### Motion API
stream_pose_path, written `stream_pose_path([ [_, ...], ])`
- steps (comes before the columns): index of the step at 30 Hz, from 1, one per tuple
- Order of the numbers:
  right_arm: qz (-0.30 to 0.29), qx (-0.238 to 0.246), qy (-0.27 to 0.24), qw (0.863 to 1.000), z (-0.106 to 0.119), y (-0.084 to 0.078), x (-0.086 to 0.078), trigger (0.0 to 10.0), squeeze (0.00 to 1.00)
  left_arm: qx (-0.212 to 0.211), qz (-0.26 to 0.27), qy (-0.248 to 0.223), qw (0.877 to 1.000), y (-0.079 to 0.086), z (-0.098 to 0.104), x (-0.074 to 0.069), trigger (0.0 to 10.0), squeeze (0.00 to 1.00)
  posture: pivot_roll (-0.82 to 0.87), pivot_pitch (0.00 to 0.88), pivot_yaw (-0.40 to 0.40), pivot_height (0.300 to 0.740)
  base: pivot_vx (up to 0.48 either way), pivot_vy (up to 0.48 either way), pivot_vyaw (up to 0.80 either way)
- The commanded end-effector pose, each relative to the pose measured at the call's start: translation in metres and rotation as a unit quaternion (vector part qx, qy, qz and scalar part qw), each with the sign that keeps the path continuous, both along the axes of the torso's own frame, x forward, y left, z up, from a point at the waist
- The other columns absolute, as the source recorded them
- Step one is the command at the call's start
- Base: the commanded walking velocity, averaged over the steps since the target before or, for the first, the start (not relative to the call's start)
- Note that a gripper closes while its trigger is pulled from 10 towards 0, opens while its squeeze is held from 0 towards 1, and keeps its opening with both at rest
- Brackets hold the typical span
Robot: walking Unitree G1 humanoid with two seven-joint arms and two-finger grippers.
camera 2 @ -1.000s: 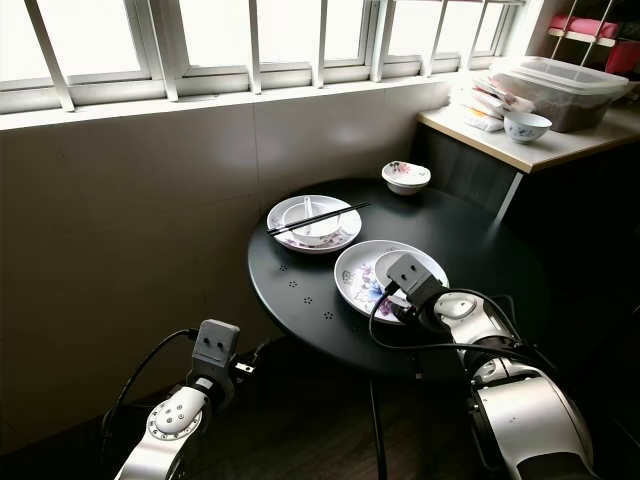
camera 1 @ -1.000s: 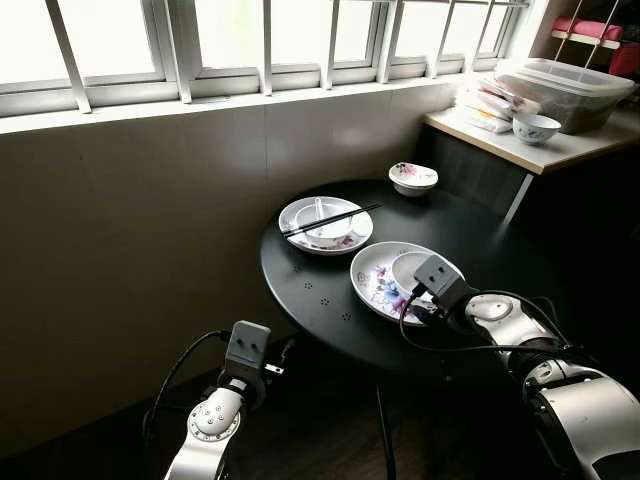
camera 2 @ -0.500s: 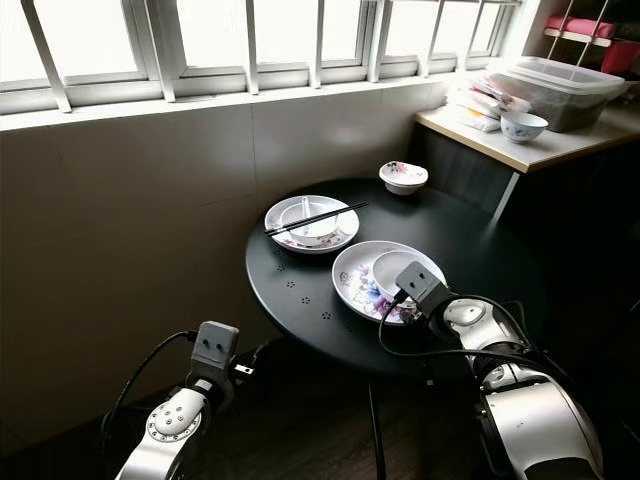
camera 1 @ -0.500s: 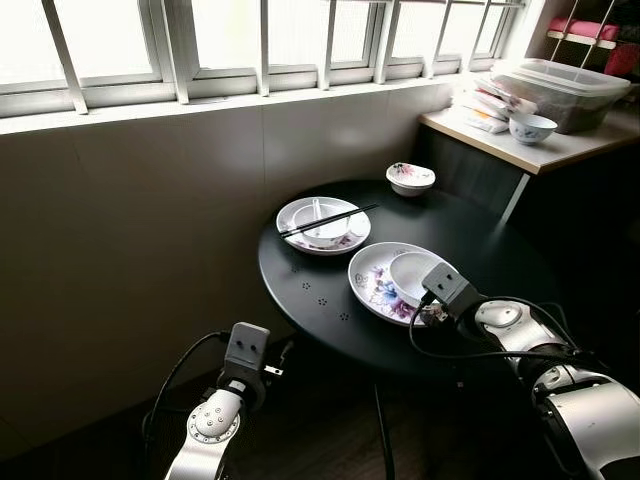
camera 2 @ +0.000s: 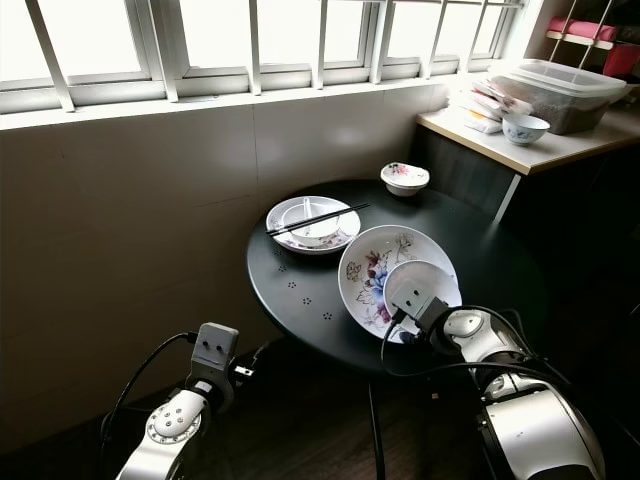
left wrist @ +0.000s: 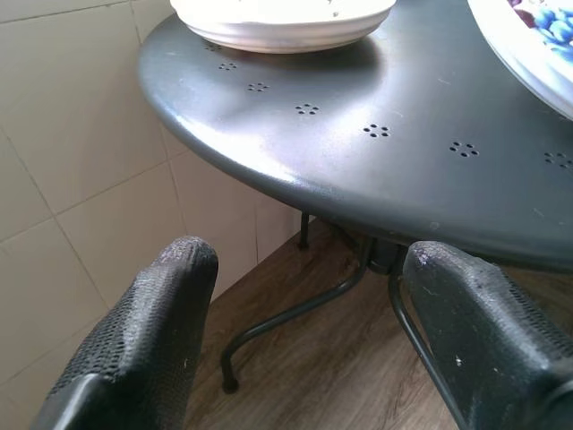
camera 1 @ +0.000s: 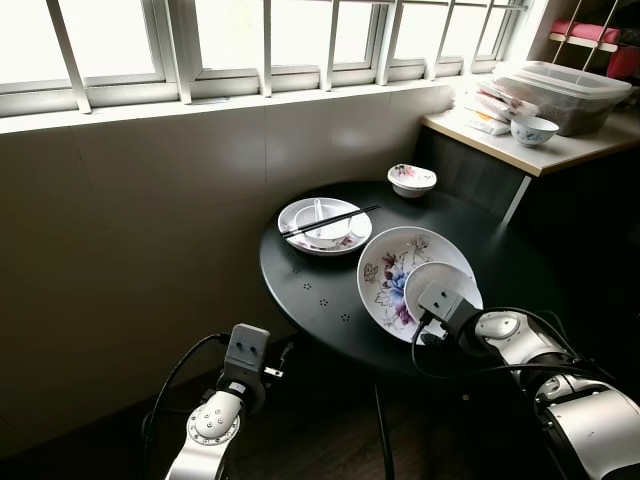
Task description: Kitchen organization
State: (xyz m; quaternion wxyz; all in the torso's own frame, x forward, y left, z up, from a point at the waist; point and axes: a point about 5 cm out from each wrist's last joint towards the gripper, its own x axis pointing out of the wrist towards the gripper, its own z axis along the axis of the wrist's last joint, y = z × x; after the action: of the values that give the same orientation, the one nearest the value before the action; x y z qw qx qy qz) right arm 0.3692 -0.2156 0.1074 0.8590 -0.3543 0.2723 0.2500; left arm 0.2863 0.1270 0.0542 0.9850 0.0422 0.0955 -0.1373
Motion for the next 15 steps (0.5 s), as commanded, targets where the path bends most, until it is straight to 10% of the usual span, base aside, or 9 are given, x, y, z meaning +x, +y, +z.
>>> stream_pose_path([
  [1,-0.002,-0.016,0.023,1.0,-0.005,-0.009,-0.005,10.0,0.0,-0.005,-0.001,-0.003,1.0,-0.002,0.002,0.0,10.0,0.0,0.07,0.0,-0.065,0.74,0.0,0.0,0.0],
  [6,-0.024,-0.017,0.019,0.999,-0.004,-0.015,-0.005,9.7,0.0,-0.006,-0.002,-0.003,1.0,-0.002,0.003,0.0,10.0,0.0,0.07,0.0,-0.062,0.74,0.0,0.0,0.0],
  [7,-0.033,-0.015,0.018,0.999,-0.004,-0.018,-0.005,1.7,0.0,-0.006,-0.002,-0.003,1.0,-0.002,0.003,0.0,10.0,0.0,0.07,0.0,-0.063,0.74,0.0,0.0,0.0],
  [8,-0.041,-0.006,0.02,0.999,-0.004,-0.019,-0.006,0.0,0.0,-0.006,-0.002,-0.003,1.0,-0.003,0.003,0.0,10.0,0.0,0.07,0.0,-0.063,0.74,0.0,0.0,0.0],
  [15,-0.042,-0.011,0.029,0.999,-0.007,-0.022,-0.009,0.0,0.0,-0.007,-0.002,-0.003,1.0,-0.003,0.003,0.0,10.0,0.0,0.06,0.0,-0.062,0.74,0.0,0.0,0.0],
])
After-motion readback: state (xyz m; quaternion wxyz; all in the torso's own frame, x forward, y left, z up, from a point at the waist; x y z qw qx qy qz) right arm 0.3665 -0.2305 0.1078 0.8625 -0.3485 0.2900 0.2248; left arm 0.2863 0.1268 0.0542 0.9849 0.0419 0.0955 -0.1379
